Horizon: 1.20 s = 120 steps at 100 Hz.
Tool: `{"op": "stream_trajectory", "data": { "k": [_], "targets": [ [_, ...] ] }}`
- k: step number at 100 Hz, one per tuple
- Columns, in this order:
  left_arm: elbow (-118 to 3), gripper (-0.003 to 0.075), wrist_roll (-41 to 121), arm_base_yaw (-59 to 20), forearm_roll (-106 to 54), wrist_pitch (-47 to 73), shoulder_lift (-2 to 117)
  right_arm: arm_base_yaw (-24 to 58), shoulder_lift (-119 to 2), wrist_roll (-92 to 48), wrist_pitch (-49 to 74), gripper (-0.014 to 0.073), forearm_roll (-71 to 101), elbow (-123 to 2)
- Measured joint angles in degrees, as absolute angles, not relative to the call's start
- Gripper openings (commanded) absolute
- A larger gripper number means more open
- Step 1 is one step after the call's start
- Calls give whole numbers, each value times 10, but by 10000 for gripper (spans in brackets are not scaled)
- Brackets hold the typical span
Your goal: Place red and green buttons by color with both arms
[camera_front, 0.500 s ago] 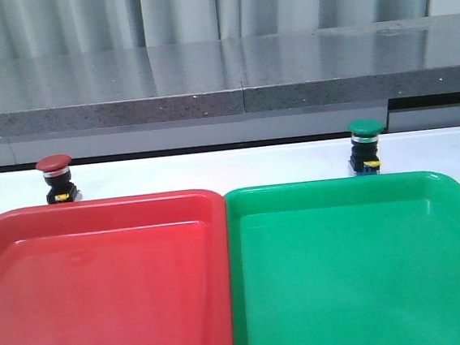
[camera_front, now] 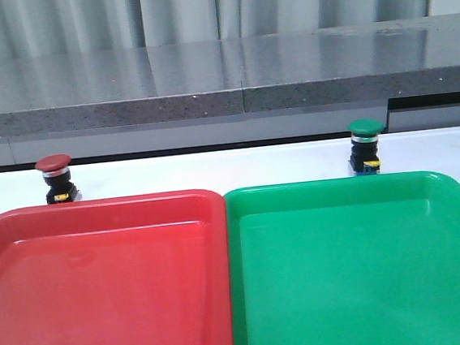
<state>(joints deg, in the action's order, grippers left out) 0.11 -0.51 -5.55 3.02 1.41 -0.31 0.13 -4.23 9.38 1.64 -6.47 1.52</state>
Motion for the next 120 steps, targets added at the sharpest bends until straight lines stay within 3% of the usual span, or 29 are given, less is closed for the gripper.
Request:
{"op": "stream_trajectory", "data": {
  "k": [21, 66, 103, 112, 120],
  "targets": [
    [-69, -19, -5, -56, 30, 74, 29, 1, -42, 94, 16, -60, -65, 15],
    [-447, -19, -5, -56, 29, 345, 373, 1, -42, 94, 16, -60, -65, 15],
    [-498, -15, -5, -56, 10, 388, 515, 1, -42, 94, 16, -60, -65, 15],
    [-498, 50, -5, -56, 0, 388, 528, 1, -42, 94, 16, -60, -65, 15],
    [-498, 188, -5, -56, -7, 388, 534, 1, -42, 94, 16, -60, -65, 15]
  ]
}}
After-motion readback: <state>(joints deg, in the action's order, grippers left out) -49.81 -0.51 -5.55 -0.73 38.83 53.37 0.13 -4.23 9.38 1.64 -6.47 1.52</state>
